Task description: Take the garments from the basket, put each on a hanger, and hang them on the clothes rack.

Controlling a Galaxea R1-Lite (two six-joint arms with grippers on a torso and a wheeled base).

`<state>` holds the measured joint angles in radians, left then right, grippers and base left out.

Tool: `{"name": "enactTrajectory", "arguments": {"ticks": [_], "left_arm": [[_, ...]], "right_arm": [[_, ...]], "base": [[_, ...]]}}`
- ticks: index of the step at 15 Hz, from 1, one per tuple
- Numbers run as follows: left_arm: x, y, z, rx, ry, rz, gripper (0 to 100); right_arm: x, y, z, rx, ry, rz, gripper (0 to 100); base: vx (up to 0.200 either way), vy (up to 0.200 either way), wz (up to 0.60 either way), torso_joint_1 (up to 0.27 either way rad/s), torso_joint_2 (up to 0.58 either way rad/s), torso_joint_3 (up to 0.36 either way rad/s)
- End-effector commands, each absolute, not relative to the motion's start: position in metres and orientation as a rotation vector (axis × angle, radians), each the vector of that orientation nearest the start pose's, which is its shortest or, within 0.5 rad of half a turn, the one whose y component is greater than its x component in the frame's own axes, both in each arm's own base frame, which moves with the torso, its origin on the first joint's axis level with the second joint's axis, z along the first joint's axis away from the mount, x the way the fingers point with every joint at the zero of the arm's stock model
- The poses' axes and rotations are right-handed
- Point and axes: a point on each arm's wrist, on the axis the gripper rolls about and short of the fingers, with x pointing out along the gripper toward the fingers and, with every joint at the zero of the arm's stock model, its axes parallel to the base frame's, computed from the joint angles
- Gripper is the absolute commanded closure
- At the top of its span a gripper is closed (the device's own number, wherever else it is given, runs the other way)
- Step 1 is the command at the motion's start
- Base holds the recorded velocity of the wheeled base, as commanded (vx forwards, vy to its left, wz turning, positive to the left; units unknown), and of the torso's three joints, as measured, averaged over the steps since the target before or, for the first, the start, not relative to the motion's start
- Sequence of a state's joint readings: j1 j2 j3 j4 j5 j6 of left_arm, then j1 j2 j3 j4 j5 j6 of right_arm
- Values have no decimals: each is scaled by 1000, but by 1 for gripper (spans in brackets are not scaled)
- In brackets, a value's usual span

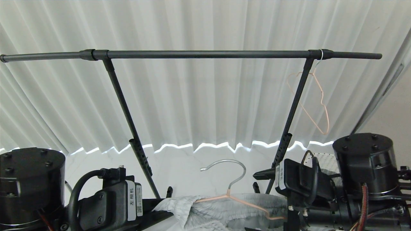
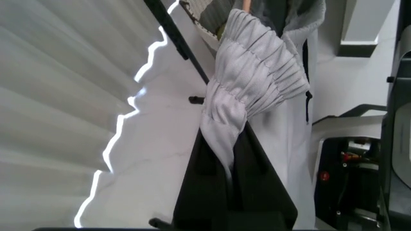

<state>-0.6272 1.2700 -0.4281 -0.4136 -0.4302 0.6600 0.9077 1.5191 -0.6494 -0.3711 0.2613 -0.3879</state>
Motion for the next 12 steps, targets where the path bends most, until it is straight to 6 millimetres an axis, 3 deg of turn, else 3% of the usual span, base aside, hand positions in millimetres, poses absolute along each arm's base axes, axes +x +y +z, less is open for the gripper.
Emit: {"name": "enactTrajectory", "arguments": {"ticks": [1,7,8,12], "left_arm": [[136,-112,165,632,84,-1159,100],[135,-112,166,630,81,-1160,100],[136,-112,166,630,80,-1159,100],[137,-113,168,624,55,-1152,100]], "right_arm": [[145,209,155,-523,308,1269,0],[140,217,153,-530,309,1300,0],[140,217,153,-530,312,1302,100],[140,217,153,-528,312,1300,100]], "base": [[0,0,0,0,0,0],[0,0,0,0,0,0],[0,0,0,0,0,0],[0,0,0,0,0,0]]}}
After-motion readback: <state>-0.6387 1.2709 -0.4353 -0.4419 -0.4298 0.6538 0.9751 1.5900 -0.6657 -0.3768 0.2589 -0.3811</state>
